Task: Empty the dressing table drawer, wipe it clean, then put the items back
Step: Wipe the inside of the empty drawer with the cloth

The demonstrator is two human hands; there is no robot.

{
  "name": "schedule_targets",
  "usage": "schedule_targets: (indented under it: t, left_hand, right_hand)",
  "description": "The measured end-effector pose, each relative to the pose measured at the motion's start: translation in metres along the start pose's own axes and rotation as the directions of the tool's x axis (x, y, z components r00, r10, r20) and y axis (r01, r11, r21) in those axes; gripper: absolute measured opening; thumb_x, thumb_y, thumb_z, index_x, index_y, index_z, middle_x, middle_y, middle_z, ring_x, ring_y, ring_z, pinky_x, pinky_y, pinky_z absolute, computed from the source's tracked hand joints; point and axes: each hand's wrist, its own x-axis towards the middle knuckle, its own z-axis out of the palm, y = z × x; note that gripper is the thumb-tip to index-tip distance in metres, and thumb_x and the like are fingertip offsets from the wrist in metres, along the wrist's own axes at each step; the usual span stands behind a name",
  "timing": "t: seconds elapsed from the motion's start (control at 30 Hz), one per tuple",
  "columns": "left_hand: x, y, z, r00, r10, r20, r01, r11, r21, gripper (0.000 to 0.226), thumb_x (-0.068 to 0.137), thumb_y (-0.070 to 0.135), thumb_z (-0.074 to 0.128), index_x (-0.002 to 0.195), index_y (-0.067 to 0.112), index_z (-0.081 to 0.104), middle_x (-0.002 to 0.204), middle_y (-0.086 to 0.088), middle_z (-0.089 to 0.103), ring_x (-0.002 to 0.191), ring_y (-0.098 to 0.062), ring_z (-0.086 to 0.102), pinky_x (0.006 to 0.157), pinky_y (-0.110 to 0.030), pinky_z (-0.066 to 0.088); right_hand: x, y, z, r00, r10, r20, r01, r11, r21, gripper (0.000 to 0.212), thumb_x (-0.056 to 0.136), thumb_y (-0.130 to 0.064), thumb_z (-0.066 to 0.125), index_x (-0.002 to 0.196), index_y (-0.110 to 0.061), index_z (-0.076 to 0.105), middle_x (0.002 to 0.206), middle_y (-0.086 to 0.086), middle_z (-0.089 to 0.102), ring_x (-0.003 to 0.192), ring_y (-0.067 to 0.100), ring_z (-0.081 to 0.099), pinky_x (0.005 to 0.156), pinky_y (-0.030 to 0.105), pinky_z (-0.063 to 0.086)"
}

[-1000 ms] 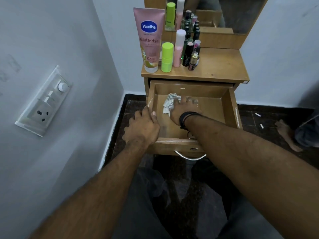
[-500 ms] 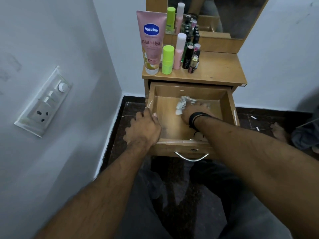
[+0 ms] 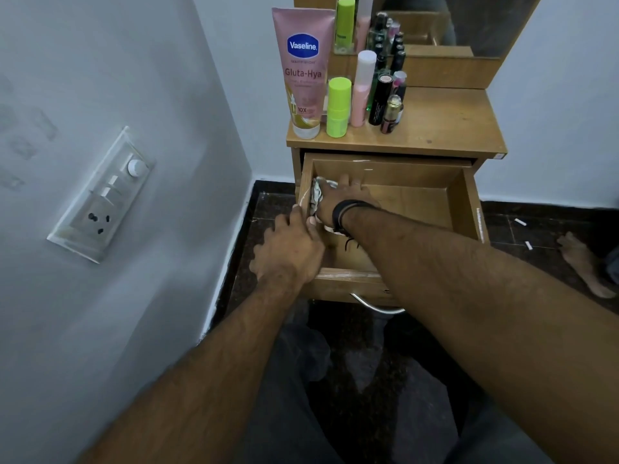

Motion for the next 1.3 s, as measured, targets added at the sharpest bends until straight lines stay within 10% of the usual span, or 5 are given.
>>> schedule_targets:
  t: [0.53, 0.83, 1.07, 1.3]
  left_hand:
    - [-0.002, 0.002, -0.002, 1.0, -0.012, 0.004, 0.012, 1.0, 0.002, 0.055, 0.101, 0.056, 0.019, 0.148, 0.031, 0.031, 0.144, -0.006, 0.047, 0.126, -0.035, 0.05, 0.096, -0.065, 0.043]
    - [-0.001, 0.0, 0.001, 1.0, 0.008, -0.001, -0.008, 1.0, 0.004, 0.06, 0.1, 0.059, 0.016, 0.149, 0.029, 0.032, 0.144, -0.007, 0.048, 0.126, -0.034, 0.051, 0.096, -0.065, 0.044]
    - [-0.003, 0.002, 0.0, 1.0, -0.01, -0.014, 0.01, 1.0, -0.007, 0.069, 0.098, 0.067, 0.007, 0.147, 0.027, 0.036, 0.143, -0.007, 0.049, 0.125, -0.034, 0.051, 0.093, -0.065, 0.044]
    - [-0.007, 0.007, -0.005, 1.0, -0.02, -0.013, 0.02, 1.0, 0.004, 0.073, 0.097, 0.069, 0.005, 0.145, 0.026, 0.038, 0.146, -0.009, 0.048, 0.128, -0.037, 0.05, 0.097, -0.066, 0.042]
  right_hand:
    - [-0.025, 0.019, 0.01, 0.99, -0.132, 0.047, 0.132, 0.991, 0.009, 0.049, 0.09, -0.052, 0.046, 0.139, -0.055, 0.041, 0.139, 0.007, 0.033, 0.131, 0.04, 0.034, 0.107, 0.052, 0.038]
    - [-0.026, 0.015, -0.003, 0.977, -0.208, -0.037, 0.204, 0.974, -0.094, 0.044, 0.096, -0.031, 0.052, 0.138, -0.021, 0.048, 0.136, 0.011, 0.051, 0.125, 0.036, 0.051, 0.102, 0.048, 0.046]
    - [-0.061, 0.023, 0.003, 0.9, -0.376, 0.219, 0.37, 0.927, 0.066, 0.029, 0.097, -0.016, 0.058, 0.125, -0.015, 0.063, 0.112, 0.002, 0.057, 0.083, 0.013, 0.053, 0.072, 0.026, 0.042]
    - [-0.085, 0.03, -0.016, 0.832, -0.349, 0.431, 0.365, 0.93, 0.048, 0.044, 0.1, -0.018, 0.052, 0.144, -0.022, 0.051, 0.131, 0.003, 0.058, 0.118, 0.024, 0.055, 0.101, 0.037, 0.046]
